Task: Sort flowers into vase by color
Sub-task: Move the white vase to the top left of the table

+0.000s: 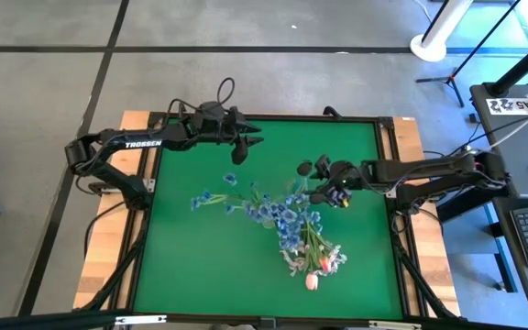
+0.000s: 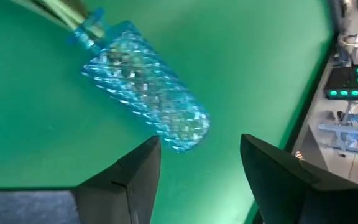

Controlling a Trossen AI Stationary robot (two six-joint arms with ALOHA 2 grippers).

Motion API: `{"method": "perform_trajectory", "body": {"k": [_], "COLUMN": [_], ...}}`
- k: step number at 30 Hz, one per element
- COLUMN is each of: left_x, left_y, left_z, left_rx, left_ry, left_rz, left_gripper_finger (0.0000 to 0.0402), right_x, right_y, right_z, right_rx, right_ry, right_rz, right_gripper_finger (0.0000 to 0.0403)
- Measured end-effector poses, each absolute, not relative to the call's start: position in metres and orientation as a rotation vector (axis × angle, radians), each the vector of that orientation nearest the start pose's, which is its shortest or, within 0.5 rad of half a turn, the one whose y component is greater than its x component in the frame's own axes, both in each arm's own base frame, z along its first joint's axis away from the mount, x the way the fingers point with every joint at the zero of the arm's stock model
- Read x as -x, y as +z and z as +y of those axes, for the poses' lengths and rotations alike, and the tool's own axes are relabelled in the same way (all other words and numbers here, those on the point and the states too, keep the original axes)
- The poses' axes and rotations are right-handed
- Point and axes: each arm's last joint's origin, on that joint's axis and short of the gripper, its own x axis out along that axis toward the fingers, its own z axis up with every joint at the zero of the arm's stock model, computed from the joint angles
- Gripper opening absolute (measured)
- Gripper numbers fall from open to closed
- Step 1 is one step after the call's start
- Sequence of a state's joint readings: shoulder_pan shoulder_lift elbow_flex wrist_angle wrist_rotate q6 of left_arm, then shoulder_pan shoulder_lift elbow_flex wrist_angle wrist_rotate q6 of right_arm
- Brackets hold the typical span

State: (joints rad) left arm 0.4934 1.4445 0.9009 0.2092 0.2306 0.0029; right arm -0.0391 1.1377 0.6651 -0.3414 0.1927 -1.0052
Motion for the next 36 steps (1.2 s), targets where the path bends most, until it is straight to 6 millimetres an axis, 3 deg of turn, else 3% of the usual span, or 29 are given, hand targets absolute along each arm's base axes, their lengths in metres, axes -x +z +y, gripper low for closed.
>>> {"method": "perform_trajectory", "body": {"k": [5, 10, 16, 24, 31, 36], "left_x": [-0.283, -0.283, -0.278, -0.237, -0.191, -0.169], "left_y": [0.259, 0.258, 0.261, 0.305, 0.340, 0.349], "left_z": [0.145, 0.145, 0.146, 0.139, 0.112, 0.085], "left_rx": [0.116, 0.118, 0.114, 0.028, 0.006, 0.019], "left_ry": [0.260, 0.262, 0.293, 0.436, 0.459, 0.304], "left_rz": [0.314, 0.319, 0.323, 0.265, 0.226, 0.238], "left_gripper_finger": [0.0161, 0.0161, 0.0161, 0.0161, 0.0161, 0.0161], "right_x": [-0.227, -0.232, -0.234, -0.211, -0.179, -0.158], "right_y": [0.202, 0.205, 0.250, 0.288, 0.316, 0.336], "right_z": [-0.015, -0.019, -0.019, -0.028, -0.045, -0.052], "right_rx": [1.026, 1.058, 0.975, 0.969, 0.632, 0.343], "right_ry": [0.245, 0.090, -0.045, -0.258, -0.469, -0.418], "right_rz": [0.916, 0.932, 0.771, 0.765, 0.572, 0.318], "right_gripper_finger": [0.0248, 0.0282, 0.0289, 0.0289, 0.0289, 0.0289]}}
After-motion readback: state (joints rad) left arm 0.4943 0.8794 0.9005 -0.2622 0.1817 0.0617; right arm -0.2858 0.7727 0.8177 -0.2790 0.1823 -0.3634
